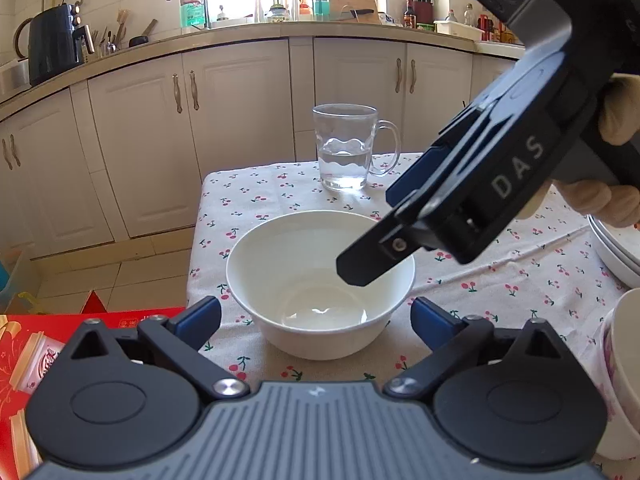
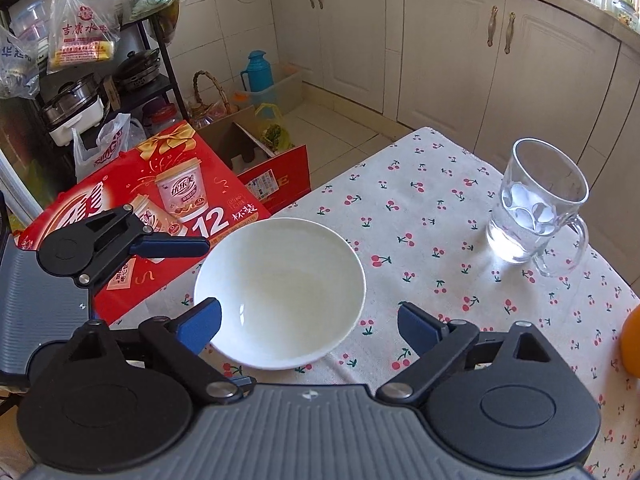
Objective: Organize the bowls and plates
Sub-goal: 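Move the right tool to the last white bowl and grasp its rim, then lift the white bowl with the right tool and carry it over the bowl stack, then lower the bowl onto the bowl stack and open the right tool, then grasp the bowl stack rim with the left tool while the right tool grasps the opposite rim, then lift the bowl stack with both tools and carry it over the plate stack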
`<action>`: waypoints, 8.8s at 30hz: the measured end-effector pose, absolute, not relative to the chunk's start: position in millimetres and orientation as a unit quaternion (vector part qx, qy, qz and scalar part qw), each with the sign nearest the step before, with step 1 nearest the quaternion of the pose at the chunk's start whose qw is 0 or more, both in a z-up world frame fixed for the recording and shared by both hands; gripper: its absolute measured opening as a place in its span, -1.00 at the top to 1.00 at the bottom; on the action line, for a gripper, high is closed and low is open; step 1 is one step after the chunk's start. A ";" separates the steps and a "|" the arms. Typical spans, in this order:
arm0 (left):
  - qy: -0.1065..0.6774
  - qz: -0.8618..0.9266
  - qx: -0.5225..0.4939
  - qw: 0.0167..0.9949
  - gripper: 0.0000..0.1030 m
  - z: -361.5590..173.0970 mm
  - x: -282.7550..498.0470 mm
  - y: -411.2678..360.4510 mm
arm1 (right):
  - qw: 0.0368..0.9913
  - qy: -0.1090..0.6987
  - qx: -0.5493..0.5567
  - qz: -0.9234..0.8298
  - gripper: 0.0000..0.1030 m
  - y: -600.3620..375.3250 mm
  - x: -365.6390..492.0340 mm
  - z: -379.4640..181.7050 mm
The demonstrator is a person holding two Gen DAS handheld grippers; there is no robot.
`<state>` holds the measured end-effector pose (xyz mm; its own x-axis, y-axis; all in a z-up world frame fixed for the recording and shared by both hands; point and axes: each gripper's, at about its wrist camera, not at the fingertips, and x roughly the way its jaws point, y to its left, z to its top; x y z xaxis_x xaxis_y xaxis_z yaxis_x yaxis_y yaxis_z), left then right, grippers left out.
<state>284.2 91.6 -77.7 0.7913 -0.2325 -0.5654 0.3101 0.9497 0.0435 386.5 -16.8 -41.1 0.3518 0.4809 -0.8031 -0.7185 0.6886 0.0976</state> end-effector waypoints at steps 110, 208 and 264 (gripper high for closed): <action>0.327 -0.288 0.081 0.896 -0.81 -33.0 145.4 -20.1 | 0.842 0.423 -0.083 0.325 -0.28 -151.2 207.2 -14.1; 0.334 -0.592 0.271 0.681 -0.70 -75.2 222.8 -6.5 | 0.759 0.429 -0.225 0.435 -0.69 -145.5 200.7 -71.1; 0.247 -0.630 0.309 0.668 -0.70 -33.8 272.9 -173.8 | 0.825 0.397 -0.213 0.340 -0.67 -307.4 215.1 -16.6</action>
<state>272.9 -173.8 -33.8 0.0828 -0.6887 -0.7203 0.9948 0.0138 0.1012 215.1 -307.4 -16.6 0.4528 0.3921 -0.8008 -0.7312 0.6773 -0.0819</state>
